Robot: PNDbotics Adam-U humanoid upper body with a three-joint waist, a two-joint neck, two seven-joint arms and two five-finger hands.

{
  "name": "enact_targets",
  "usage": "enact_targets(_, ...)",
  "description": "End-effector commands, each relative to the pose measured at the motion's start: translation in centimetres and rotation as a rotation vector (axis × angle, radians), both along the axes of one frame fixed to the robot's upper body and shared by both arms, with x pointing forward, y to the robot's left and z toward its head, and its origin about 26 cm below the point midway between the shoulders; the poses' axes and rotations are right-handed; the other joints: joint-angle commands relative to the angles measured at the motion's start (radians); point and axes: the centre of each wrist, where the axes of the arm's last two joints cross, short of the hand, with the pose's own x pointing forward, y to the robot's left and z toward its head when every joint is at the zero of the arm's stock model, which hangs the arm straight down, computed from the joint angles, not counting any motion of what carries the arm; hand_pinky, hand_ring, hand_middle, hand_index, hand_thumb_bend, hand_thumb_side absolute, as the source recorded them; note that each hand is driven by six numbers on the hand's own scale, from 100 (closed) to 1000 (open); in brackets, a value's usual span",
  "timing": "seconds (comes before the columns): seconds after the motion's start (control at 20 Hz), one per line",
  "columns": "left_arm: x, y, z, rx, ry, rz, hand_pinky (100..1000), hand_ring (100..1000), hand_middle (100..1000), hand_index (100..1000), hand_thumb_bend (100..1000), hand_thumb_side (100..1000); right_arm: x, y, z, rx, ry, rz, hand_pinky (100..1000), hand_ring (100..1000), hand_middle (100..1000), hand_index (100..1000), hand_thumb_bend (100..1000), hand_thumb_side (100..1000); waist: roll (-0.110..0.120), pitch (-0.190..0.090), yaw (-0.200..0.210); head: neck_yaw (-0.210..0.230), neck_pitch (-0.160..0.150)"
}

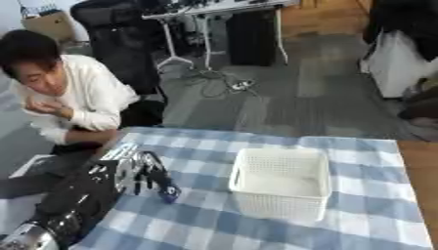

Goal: Pick up objects on the table and place them in the box.

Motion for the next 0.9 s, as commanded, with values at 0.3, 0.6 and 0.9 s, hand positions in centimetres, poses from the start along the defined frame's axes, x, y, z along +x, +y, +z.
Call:
enact_targets(0.3, 0.1, -1.5, -0.9, -0.114, -0.158, 0.028, 553, 855, 1000, 1000, 1000, 523, -0.3, 0.0, 0.8, -0.007, -0.029, 0.005, 526, 522, 579, 648, 238, 1000, -0.005, -0.016, -0.005, 0.008, -0.002)
enact_targets(0.6, 0.0, -2.1, -1.4, 0.021, -0.356, 0.025, 100, 442, 777, 889, 559, 558, -0.3, 0.1, 0.9, -0.001, -0.035, 0.013, 522, 521, 578, 648, 236, 1000, -0.004, -0.012, -0.014, 0.020, -0.001)
enact_targets(0.9, 0.1, -1.3, 0.0, 0.261, -0.504, -0.014, 100, 100, 200, 292, 100, 549, -0.3, 0.1, 0.9, -0.002, -0.035, 0.011, 520, 521, 579, 648, 235, 1000, -0.002, -0.014, -0.012, 0.018, -0.001)
